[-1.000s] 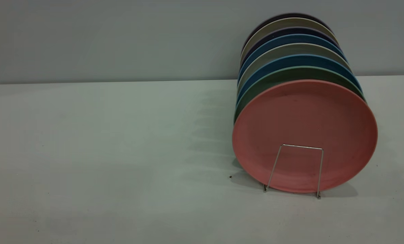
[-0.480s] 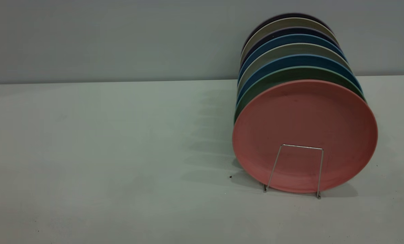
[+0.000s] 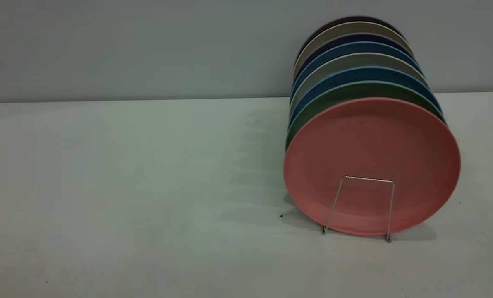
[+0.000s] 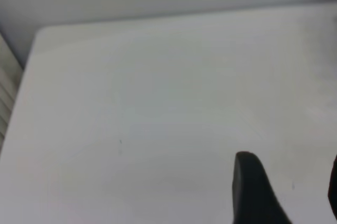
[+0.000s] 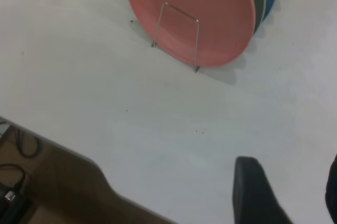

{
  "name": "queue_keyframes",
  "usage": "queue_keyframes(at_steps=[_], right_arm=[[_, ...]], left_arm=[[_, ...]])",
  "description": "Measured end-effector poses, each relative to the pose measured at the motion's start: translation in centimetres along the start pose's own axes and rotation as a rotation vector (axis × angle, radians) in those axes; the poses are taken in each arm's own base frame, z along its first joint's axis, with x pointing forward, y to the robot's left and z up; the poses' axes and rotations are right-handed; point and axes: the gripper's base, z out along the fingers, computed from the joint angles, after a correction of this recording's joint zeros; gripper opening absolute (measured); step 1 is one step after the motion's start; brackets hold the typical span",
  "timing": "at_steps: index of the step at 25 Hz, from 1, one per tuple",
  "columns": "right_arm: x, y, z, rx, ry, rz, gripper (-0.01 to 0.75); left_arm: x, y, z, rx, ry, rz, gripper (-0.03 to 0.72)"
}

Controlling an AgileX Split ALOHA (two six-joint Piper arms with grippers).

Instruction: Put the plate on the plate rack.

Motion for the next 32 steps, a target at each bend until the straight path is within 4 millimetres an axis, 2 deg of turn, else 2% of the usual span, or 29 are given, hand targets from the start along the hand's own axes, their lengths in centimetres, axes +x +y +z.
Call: queue_keyframes(at_steps=[10,32], right_arm=[[0.0,0.0,0.0,0.0,0.0,0.0,0.347],[0.0,0.0,0.0,-0.003,-0.001,0.002,0.347]], left_arm=[[2.6,-0.9,4.2,0.061,0.145,0.056,0.382],[3.2,-0.9,5.0,0.063,0.182,0.064,0.381]])
